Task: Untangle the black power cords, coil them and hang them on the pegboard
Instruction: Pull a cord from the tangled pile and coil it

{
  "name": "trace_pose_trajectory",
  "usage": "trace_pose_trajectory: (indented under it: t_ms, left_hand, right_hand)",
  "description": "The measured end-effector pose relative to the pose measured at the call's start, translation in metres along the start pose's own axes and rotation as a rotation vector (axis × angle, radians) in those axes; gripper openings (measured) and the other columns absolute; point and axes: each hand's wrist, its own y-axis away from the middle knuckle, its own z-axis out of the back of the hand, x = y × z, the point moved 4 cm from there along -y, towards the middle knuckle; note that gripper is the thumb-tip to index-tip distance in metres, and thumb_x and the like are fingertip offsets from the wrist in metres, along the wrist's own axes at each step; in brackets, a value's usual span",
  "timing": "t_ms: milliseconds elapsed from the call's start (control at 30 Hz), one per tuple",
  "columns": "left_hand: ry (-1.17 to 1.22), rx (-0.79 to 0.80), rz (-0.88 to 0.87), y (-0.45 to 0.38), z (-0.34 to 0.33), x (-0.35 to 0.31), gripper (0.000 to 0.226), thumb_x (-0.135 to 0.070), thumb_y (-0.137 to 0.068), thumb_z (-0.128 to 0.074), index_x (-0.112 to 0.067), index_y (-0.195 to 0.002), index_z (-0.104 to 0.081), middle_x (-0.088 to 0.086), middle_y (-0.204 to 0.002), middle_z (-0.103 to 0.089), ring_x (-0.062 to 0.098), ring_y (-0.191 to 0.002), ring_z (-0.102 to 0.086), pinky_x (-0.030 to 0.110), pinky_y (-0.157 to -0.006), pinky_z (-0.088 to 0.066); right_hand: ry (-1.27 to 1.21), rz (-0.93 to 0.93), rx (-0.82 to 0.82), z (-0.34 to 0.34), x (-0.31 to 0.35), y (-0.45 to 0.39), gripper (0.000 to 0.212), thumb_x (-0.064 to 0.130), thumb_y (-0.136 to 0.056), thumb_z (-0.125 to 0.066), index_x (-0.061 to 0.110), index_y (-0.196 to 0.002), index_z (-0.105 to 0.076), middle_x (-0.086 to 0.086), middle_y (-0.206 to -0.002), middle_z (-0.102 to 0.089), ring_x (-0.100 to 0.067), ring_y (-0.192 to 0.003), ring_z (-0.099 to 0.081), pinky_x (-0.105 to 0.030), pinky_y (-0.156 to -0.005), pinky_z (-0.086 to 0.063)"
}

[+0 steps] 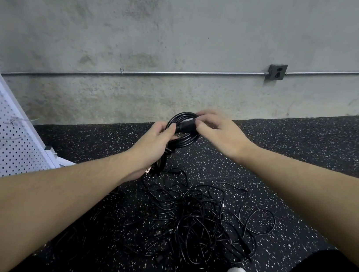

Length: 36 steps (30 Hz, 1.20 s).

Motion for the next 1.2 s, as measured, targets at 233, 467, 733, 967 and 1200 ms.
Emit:
trace_pose_trajectory:
  t_ms: [233,467,733,967,1200]
  left_hand:
    - [0.084,0.075,0.138,-0.001,-0.003,0.007,0.035,-0.048,-0.109,-0.04,-0.021,-0.12,-0.06,0.008,-0.091,-0.08,0.015,-0.079,-0.072,0.031,-0.074,-0.047]
    - [0.042,0.086,0.188,-0.001,-0.004,0.009,0.045,-0.05,-0.107,-0.043,-0.017,-0.097,-0.072,-0.002,-0.075,-0.077,0.009,-0.066,-0.071,0.02,-0.057,-0.049]
    - [-0.362,0.097,-0.06,-0.004,-0.004,0.004,0.033,-0.045,-0.11,-0.034,-0.028,-0.122,-0.06,-0.007,-0.094,-0.067,0.007,-0.075,-0.058,0.025,-0.066,-0.04]
    - [-0.353,0.107,-0.165,-0.004,0.005,0.007,0.021,-0.042,-0.109,-0.04,-0.037,-0.109,-0.06,-0.009,-0.092,-0.068,0.013,-0.085,-0.061,0.029,-0.078,-0.045]
    - [-0.172,0.194,0.031,0.006,0.021,0.019,0.017,-0.036,-0.1,-0.065,-0.03,-0.114,-0.07,-0.01,-0.094,-0.079,0.007,-0.084,-0.075,0.028,-0.079,-0.054]
  right_hand:
    - [0.093,0.032,0.156,-0.008,-0.002,0.001,0.023,0.031,-0.095,-0.068,0.019,-0.113,-0.061,0.011,-0.141,-0.054,-0.003,-0.114,-0.06,-0.017,-0.09,-0.047]
    - [0.235,0.242,0.124,-0.011,0.008,0.008,0.016,0.028,-0.101,-0.061,0.016,-0.102,-0.051,-0.005,-0.155,-0.045,-0.014,-0.14,-0.045,-0.02,-0.104,-0.035]
    - [0.265,0.088,0.072,-0.014,0.001,0.002,0.021,0.043,-0.103,-0.052,0.022,-0.105,-0.048,0.003,-0.1,-0.07,-0.01,-0.082,-0.063,-0.029,-0.073,-0.047]
    - [-0.102,-0.173,0.024,-0.007,0.0,-0.01,0.03,0.04,-0.097,-0.066,0.012,-0.104,-0.072,-0.001,-0.086,-0.074,0.005,-0.048,-0.056,-0.008,-0.048,-0.04]
    - [-0.341,-0.206,0.065,-0.025,-0.004,-0.014,0.026,0.028,-0.092,-0.075,0.01,-0.11,-0.073,-0.004,-0.099,-0.078,-0.008,-0.078,-0.069,-0.02,-0.074,-0.051]
